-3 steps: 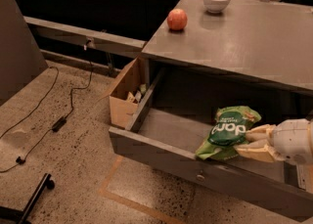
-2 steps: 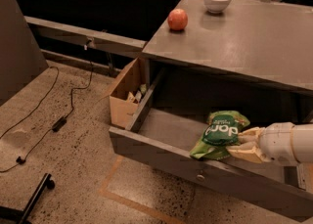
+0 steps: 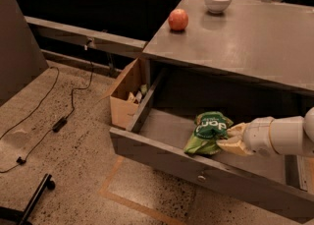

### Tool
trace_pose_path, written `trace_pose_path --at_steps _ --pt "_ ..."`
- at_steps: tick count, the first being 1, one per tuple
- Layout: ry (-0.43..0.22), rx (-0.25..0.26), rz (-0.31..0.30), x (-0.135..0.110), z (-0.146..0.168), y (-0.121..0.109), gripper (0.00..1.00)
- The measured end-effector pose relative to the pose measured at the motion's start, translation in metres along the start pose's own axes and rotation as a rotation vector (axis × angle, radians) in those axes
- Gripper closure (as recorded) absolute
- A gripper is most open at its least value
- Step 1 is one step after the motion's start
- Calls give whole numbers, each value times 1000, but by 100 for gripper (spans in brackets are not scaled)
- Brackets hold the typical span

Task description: Place green rice chip bag into top drawer

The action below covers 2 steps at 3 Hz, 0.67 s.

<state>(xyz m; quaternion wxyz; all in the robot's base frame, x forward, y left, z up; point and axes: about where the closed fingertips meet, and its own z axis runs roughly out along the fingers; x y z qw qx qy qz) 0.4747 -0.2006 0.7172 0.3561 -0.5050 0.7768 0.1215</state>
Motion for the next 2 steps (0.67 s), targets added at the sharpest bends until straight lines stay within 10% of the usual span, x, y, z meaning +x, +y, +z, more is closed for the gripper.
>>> trace_pose_path --at_steps 2 --pt "69 -4 -26 2 15 0 36"
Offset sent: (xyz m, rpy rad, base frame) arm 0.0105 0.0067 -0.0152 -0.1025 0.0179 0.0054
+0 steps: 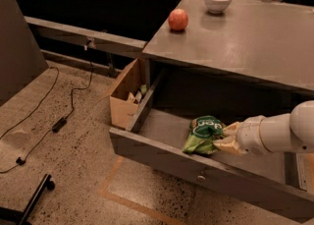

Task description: Place green rice chip bag into top drawer

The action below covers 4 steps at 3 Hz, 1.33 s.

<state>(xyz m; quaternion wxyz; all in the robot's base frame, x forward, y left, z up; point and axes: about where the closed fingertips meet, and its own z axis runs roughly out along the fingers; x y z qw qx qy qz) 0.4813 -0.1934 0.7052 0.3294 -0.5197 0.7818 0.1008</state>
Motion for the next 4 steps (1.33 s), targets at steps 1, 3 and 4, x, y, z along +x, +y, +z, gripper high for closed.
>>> trace_pose_path --at_steps 1,3,4 --pt "-18 20 -13 -6 0 -5 13" --pt "-107 87 19 -24 -30 -36 38" --pt "-175 79 71 -25 -57 -55 61"
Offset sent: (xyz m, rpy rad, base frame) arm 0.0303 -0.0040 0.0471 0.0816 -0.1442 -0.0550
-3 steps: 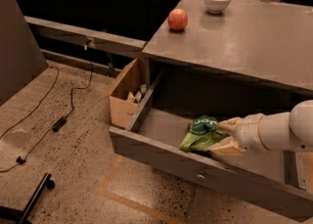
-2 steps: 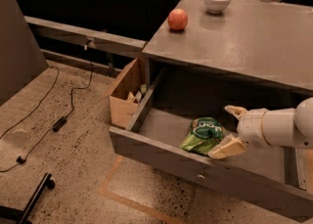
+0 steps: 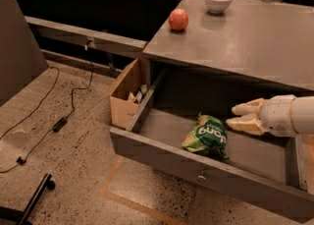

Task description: Place green rice chip bag into top drawer

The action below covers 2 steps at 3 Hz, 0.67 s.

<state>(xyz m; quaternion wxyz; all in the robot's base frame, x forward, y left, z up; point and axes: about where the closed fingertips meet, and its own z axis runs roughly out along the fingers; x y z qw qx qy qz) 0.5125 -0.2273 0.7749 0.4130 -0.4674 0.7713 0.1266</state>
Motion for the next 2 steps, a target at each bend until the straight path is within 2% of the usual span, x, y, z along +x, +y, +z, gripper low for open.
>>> trace_pose_path --at_steps 1,2 --pt "-132 -75 109 -4 -25 -23 84" --pt "-336 -140 307 -29 -63 -27 81"
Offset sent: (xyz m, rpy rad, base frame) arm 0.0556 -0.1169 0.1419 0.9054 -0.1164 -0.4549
